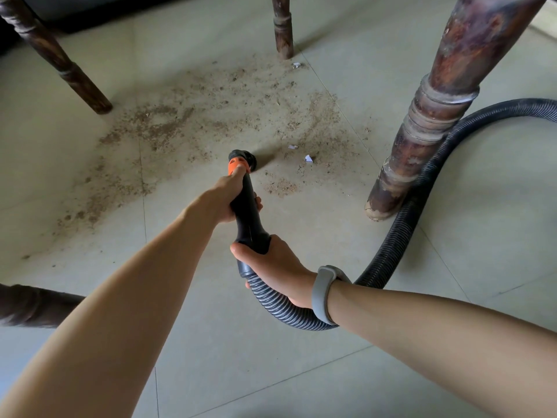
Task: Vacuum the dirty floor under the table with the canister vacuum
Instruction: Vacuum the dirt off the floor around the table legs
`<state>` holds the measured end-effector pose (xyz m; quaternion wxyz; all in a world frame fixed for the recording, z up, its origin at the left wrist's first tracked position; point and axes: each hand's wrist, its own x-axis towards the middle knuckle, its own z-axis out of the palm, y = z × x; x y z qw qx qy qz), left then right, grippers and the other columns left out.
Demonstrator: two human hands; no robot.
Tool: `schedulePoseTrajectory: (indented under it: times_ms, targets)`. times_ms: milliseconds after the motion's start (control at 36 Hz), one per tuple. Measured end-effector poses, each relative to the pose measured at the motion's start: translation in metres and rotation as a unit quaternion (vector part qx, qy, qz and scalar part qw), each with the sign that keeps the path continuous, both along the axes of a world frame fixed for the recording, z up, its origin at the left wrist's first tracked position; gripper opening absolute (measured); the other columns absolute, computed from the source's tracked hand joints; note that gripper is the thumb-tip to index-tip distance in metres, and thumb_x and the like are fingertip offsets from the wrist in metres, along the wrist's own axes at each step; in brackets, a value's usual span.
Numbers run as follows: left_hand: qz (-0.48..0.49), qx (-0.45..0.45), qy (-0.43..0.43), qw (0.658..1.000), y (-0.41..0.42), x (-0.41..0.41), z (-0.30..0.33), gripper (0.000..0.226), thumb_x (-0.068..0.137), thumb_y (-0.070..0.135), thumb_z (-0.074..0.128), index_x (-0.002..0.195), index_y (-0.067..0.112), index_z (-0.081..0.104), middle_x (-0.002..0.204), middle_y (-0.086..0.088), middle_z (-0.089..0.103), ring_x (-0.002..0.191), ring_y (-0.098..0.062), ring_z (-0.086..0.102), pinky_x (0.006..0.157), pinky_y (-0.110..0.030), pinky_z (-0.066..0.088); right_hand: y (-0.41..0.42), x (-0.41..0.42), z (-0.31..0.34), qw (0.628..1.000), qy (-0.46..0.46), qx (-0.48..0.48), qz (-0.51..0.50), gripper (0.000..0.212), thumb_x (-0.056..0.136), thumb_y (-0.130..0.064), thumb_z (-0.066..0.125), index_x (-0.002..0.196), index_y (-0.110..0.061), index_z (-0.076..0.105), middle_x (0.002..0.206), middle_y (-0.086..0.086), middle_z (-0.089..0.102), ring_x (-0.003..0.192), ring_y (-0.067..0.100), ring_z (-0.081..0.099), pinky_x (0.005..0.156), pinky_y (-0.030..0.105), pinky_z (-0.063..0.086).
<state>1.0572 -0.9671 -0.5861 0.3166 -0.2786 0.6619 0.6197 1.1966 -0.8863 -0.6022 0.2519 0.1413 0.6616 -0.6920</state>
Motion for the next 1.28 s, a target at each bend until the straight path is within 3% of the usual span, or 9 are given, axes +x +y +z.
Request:
schedulePoseTrajectory:
  times_ms: [111, 222, 333, 861, 1083, 1278]
  targets:
    - [-0.009, 0.002, -0.007, 1.0, 0.001, 0.01, 0.001, 0.034, 0.094, 0.039, 0.052, 0.097, 0.007, 0.041, 0.074, -0.01, 0.048, 0.054, -0.023, 0.051, 0.049, -0.031, 0.049, -0.002, 0.01, -0.002, 1.0, -0.016, 0.0, -0.005, 0.03, 0.078, -0.041, 0.068, 0.085, -0.014, 0.057, 0.067, 0.001, 0.061, 0.06, 0.022, 0.066, 0.057, 0.028, 0.054]
    - [-0.013, 0.003, -0.011, 1.0, 0.0, 0.021, 0.001, 0.033, 0.094, 0.039, 0.052, 0.093, 0.008, 0.041, 0.074, -0.01, 0.047, 0.054, -0.023, 0.05, 0.049, -0.03, 0.049, -0.008, 0.019, -0.008, 0.999, -0.044, 0.02, -0.011, 0.062, 0.06, -0.056, 0.066, 0.102, -0.011, 0.057, 0.075, 0.003, 0.065, 0.071, 0.025, 0.071, 0.068, 0.037, 0.06]
    - [-0.017, 0.002, -0.017, 1.0, -0.003, 0.033, 0.0, 0.036, 0.093, 0.042, 0.053, 0.095, 0.007, 0.043, 0.072, -0.01, 0.047, 0.053, -0.023, 0.05, 0.046, -0.028, 0.049, -0.013, 0.03, -0.012, 0.997, -0.055, 0.046, -0.001, 0.075, 0.053, -0.064, 0.065, 0.107, -0.013, 0.057, 0.089, 0.008, 0.07, 0.078, 0.024, 0.072, 0.074, 0.044, 0.06]
    - [-0.052, 0.002, -0.024, 0.998, -0.008, 0.07, -0.007, 0.049, 0.092, 0.055, 0.051, 0.108, 0.01, 0.04, 0.075, -0.011, 0.049, 0.052, -0.025, 0.052, 0.048, -0.03, 0.051, -0.021, 0.076, -0.008, 0.995, -0.085, 0.05, -0.01, 0.072, 0.052, -0.064, 0.064, 0.106, -0.018, 0.056, 0.093, 0.004, 0.07, 0.08, 0.02, 0.071, 0.079, 0.039, 0.059]
    - [-0.086, 0.006, -0.026, 0.996, -0.006, 0.084, -0.011, 0.045, 0.094, 0.052, 0.048, 0.113, 0.012, 0.037, 0.077, -0.013, 0.048, 0.048, -0.025, 0.054, 0.048, -0.031, 0.051, -0.022, 0.097, 0.0, 0.994, -0.094, 0.053, -0.033, 0.054, 0.071, -0.054, 0.067, 0.108, -0.019, 0.048, 0.096, 0.001, 0.066, 0.086, 0.017, 0.067, 0.075, 0.029, 0.055]
    - [-0.108, 0.005, -0.028, 0.994, 0.0, 0.087, -0.009, 0.046, 0.095, 0.052, 0.048, 0.114, 0.011, 0.037, 0.077, -0.014, 0.049, 0.051, -0.025, 0.054, 0.049, -0.032, 0.051, -0.024, 0.101, -0.003, 0.994, -0.083, 0.057, -0.052, 0.06, 0.065, -0.057, 0.065, 0.108, -0.016, 0.053, 0.088, -0.001, 0.064, 0.08, 0.015, 0.066, 0.066, 0.025, 0.049]
